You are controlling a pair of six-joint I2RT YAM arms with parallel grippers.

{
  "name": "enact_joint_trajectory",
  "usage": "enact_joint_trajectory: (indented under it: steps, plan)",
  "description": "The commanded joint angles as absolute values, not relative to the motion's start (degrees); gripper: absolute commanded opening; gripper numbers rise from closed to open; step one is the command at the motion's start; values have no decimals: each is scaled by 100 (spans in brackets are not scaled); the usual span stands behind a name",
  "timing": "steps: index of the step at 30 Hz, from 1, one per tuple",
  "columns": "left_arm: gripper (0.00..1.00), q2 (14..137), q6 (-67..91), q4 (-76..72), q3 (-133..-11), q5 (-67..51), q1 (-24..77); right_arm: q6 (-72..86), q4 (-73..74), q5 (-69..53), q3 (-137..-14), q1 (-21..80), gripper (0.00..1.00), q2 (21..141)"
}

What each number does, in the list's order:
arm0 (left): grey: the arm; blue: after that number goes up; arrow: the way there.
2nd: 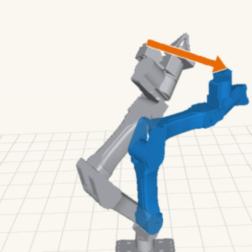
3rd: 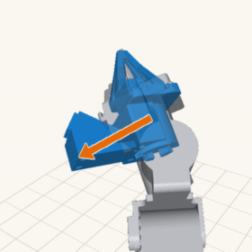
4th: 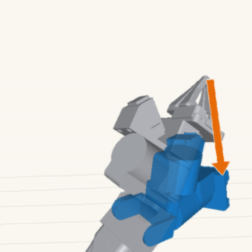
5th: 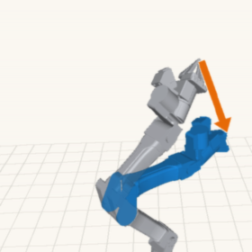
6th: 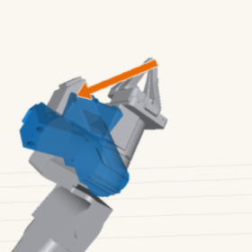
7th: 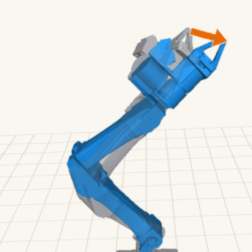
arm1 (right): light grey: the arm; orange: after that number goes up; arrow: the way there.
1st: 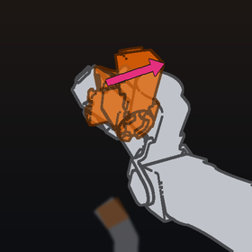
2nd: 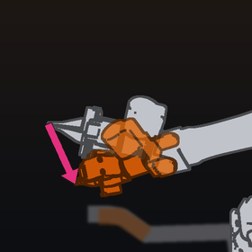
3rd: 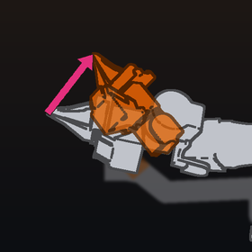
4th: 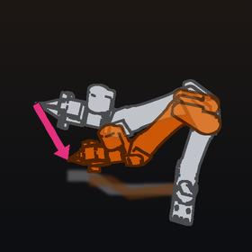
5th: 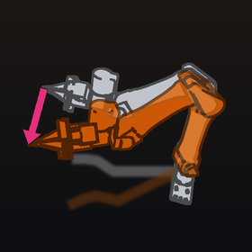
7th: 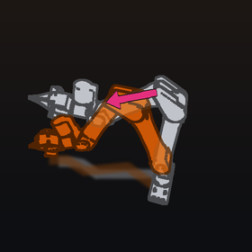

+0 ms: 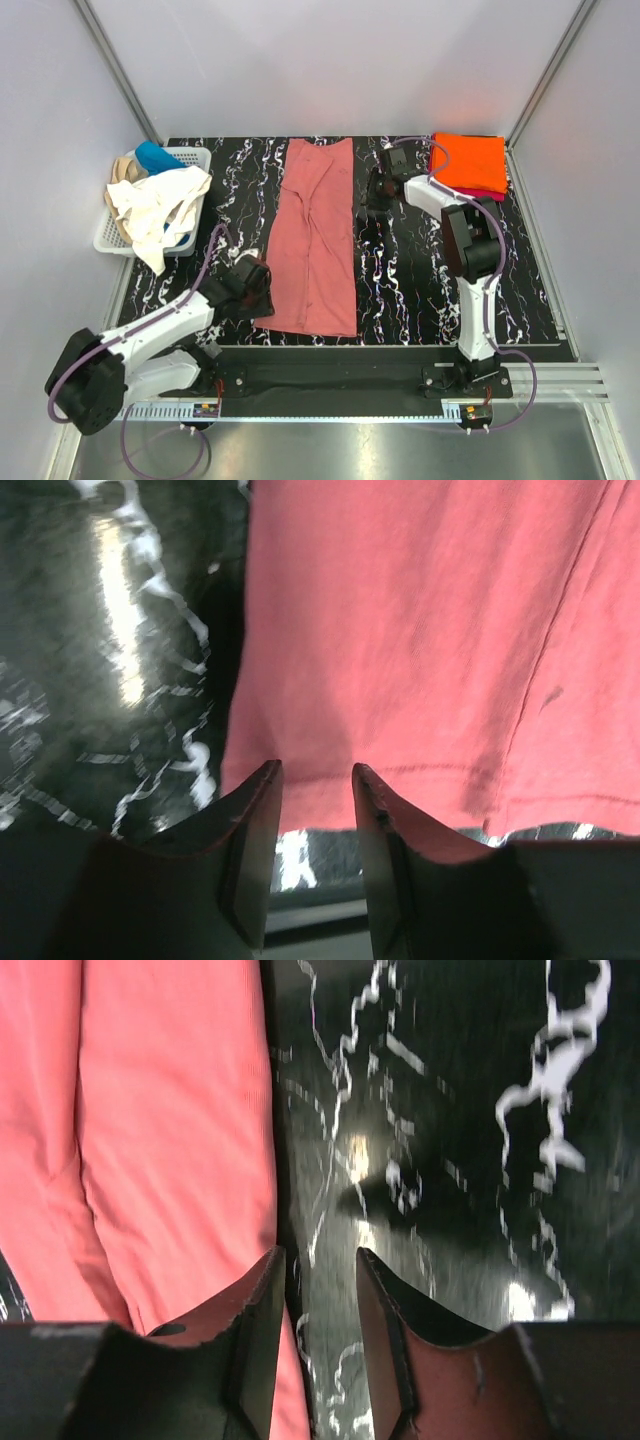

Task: Fold and stack the t-shirts
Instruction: Fold the tshirt

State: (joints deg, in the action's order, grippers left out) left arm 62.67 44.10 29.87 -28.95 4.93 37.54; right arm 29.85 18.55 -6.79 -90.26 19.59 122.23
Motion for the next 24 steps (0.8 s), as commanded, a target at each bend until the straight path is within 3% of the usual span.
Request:
enact_joint_trajectory:
  steps: [1,9,12,17,21,24]
  plan:
    - [42,5644,4456,3533,-3269,984,3788,2769,1643,-1125,-9694,1951,41,12479]
    - [45,5502,4527,2990,-3322,370,3788,2892,1644,-1450,-9967,1925,39,13034]
    - [47,5738,4395,2875,-3857,527,3692,2865,1652,-1477,-10002,1916,37,13104]
    - [48,6783,3895,2453,-5068,27,3007,2848,1652,-1520,-9993,1916,32,13122]
    - [48,7680,3806,1584,-5869,-360,2295,2874,1652,-1547,-10002,1907,12,13131]
    - [50,8758,3587,1275,-6695,-229,2189,2883,1757,-1398,-9897,1916,14,12912]
